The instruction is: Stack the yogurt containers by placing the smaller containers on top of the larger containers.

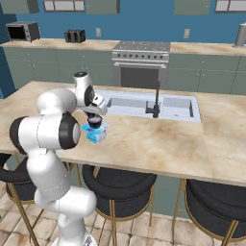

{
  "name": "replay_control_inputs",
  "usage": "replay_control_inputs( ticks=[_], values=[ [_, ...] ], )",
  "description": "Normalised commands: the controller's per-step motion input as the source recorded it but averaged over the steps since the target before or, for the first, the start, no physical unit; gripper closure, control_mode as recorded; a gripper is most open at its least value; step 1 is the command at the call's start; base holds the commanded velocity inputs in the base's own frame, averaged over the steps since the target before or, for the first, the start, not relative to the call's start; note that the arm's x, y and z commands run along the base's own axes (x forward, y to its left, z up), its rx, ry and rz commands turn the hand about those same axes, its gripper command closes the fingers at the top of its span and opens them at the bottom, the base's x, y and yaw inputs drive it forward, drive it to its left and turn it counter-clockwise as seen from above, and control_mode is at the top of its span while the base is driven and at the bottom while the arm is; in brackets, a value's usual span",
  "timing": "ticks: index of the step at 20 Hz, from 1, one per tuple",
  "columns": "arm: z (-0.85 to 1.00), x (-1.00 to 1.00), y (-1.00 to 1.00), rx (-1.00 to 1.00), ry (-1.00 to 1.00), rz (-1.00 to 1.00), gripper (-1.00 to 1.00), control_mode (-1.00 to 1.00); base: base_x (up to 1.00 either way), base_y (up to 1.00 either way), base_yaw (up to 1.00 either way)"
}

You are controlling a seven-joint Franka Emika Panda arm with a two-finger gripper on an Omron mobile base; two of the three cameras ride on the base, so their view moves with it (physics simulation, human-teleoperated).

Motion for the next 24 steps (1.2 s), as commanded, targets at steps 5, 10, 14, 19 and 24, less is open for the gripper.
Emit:
replay_control_inputs(
  ticks=[5,10,14,19,24],
  values=[
    [-0.13,0.18,0.0,0.0,0.0,0.0,1.0,-1.0,0.0,0.0,0.0],
    [-0.15,0.2,0.0,0.0,0.0,0.0,1.0,-1.0,0.0,0.0,0.0],
    [-0.11,0.1,0.0,0.0,0.0,0.0,1.0,-1.0,0.0,0.0,0.0],
    [-0.07,0.0,0.0,0.0,0.0,0.0,1.0,-1.0,0.0,0.0,0.0],
    [-0.11,0.0,0.0,0.0,0.0,0.0,1.0,-1.0,0.0,0.0,0.0]
  ],
)
